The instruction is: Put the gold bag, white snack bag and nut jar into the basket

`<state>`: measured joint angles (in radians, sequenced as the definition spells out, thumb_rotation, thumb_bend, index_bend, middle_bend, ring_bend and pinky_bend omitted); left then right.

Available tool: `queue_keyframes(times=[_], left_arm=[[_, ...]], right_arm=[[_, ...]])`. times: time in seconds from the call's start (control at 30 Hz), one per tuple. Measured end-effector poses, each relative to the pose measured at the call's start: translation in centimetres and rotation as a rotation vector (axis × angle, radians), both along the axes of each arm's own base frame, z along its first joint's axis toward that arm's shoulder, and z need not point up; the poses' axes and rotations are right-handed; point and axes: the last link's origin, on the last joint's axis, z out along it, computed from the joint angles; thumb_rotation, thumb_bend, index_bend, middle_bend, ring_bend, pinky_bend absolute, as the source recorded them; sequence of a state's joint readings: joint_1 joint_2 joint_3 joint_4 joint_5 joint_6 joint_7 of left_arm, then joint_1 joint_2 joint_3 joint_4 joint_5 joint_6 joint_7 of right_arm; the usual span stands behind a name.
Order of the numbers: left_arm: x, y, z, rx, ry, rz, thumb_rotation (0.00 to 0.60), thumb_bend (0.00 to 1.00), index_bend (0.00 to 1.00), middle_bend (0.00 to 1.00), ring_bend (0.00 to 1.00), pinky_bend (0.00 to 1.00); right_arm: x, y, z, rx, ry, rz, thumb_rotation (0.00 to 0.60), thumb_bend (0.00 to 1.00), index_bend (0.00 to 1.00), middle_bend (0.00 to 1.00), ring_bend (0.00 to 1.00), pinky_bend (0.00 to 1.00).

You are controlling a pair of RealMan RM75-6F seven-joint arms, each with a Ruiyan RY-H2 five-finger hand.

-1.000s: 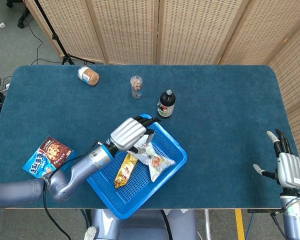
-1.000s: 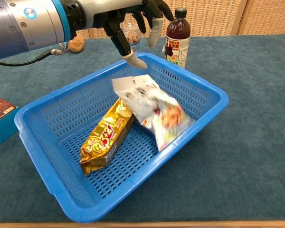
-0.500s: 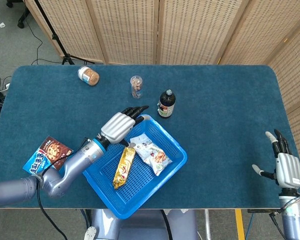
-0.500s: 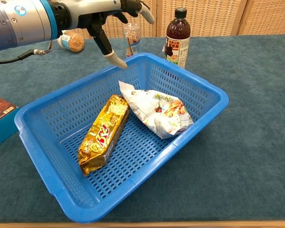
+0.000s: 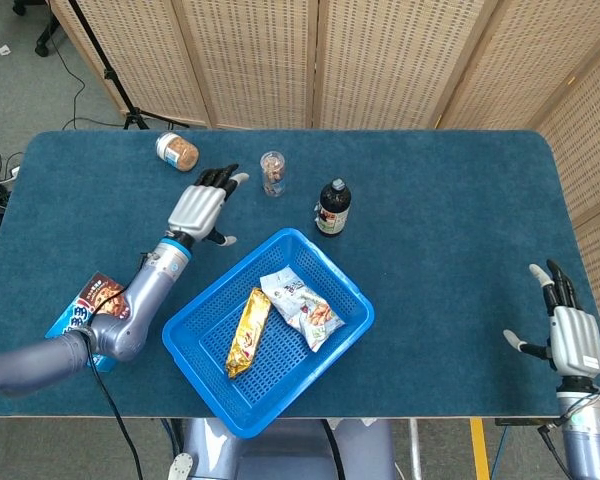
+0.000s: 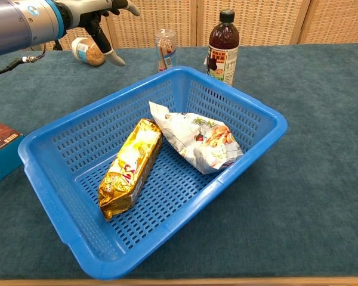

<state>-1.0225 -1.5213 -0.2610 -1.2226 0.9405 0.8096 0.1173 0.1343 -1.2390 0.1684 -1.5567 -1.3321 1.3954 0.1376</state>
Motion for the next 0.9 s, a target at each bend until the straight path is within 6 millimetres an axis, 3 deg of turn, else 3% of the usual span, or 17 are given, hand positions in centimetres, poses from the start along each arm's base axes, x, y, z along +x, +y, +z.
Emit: queue_keyframes(times=[0.2,0.4,0.67,0.9], left_arm=[[-2.0,2.7,0.3,0.075,0.044,0.089,0.6,0.06,0.0,0.0,0.0,0.05],[-2.7,4.9,-0.7,0.086,0.066,0.162,0.6,0.06,0.0,0.0,0.0,0.05],[-1.7,7.0,-2.8,0.061,0.096,0.198,0.6,0.07,0.0,0.0,0.0,0.05],[-0.1,7.6,-5.0,0.026,0.093,0.207,0.6,0.07,0.0,0.0,0.0,0.05]], right_arm=[[-0.3,-0.1,-0.2,0.01,0.004,-0.011,0.6,0.16,0.09,0.0,0.0,0.28],[-0.7,-0.2,-0.6,0.025,0.006,-0.026,0.6,0.16,0.09,0.0,0.0,0.28],[-1.2,-0.4,-0.5,0.018,-0.001,-0.042,0.6,0.16,0.09,0.0,0.0,0.28],[-1.7,-0.4,-0.4,0.023,-0.018,-0.059,0.6,0.16,0.09,0.0,0.0,0.28]])
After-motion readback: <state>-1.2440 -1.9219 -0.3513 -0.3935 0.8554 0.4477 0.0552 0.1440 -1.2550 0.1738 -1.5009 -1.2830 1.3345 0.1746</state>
